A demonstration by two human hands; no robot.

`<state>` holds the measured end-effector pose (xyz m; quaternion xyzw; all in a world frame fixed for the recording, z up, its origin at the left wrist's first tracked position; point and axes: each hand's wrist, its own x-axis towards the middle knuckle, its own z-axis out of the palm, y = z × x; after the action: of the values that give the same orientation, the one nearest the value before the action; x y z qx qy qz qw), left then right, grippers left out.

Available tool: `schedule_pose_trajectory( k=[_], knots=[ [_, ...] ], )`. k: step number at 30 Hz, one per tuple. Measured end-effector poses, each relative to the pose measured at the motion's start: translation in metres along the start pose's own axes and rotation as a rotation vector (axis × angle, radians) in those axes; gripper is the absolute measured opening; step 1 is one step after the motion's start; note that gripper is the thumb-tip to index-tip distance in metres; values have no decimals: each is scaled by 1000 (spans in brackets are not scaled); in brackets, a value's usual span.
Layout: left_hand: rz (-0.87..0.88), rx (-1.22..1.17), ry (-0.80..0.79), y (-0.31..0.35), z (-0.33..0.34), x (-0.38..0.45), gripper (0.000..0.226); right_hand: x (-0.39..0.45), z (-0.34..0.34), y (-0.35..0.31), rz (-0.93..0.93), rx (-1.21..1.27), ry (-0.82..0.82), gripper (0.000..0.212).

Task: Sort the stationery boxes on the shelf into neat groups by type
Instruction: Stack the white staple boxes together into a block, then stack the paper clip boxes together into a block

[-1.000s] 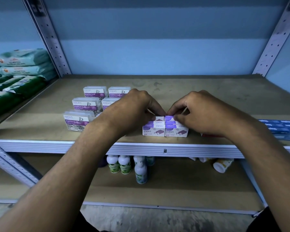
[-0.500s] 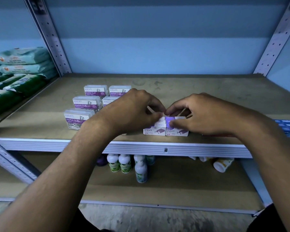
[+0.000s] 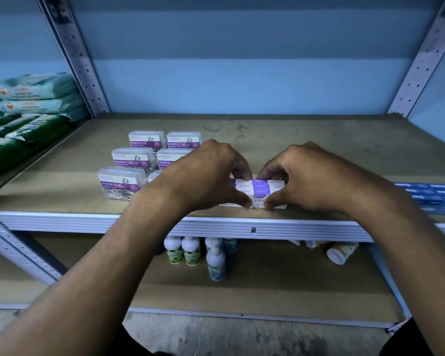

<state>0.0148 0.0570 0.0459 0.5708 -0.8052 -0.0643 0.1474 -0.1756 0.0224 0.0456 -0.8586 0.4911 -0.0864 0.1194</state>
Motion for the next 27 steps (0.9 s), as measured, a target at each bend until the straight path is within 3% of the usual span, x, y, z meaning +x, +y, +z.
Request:
schedule_pose_trajectory(
  k=[14,20,27],
  knots=[
    [36,4,33,-4,4,-3,39,-5,-1,-3,-34,-52,-4,48],
    [78,-40,98,-7,-1,-13,60,-24,-19,-8,-61,-36,53,79],
    [112,-21,265,-20,-17,-32,33,-26,-44,-39,-103,44,87,53]
  ],
)
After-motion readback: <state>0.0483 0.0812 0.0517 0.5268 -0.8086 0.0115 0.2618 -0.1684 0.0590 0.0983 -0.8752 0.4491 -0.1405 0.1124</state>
